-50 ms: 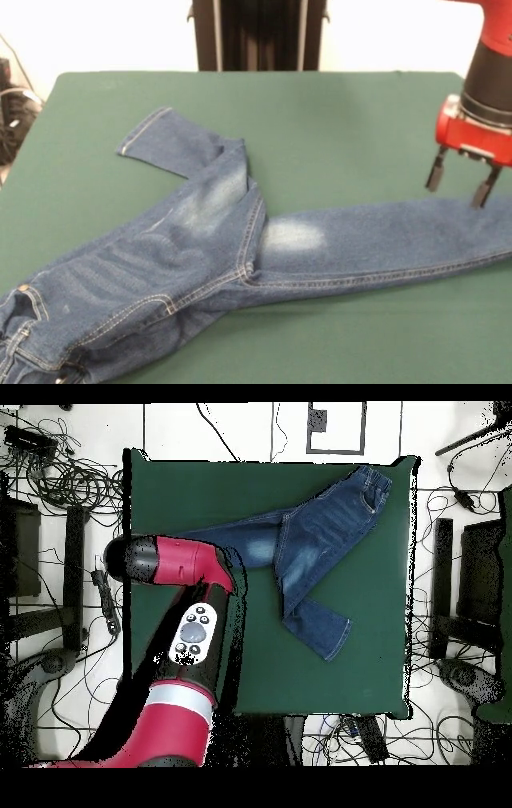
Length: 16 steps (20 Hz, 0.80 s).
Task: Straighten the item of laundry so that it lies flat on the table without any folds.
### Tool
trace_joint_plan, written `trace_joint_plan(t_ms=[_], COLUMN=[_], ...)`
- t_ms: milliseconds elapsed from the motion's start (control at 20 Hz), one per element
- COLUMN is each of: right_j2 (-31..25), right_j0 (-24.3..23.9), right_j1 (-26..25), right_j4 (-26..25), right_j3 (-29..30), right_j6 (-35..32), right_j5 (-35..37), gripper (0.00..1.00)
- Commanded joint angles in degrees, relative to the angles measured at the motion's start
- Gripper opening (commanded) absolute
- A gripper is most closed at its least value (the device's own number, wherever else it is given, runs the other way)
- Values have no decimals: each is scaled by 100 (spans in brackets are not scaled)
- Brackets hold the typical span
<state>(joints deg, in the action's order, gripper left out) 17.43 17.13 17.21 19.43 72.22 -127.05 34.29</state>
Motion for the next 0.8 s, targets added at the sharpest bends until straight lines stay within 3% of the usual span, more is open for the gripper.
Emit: trace_joint_plan(t_ms=[50, 450, 800], right_j2=[-945, -1589, -1889], right_j0=[-624, -1435, -1716], right_j1=[669, 906, 661], right_j4=[-786, -1854, -2921], right_j3=[1275, 1788, 1660], right_j6=[904, 1198, 1158], right_j5=[-615, -1039, -1122], gripper=[100, 100, 100])
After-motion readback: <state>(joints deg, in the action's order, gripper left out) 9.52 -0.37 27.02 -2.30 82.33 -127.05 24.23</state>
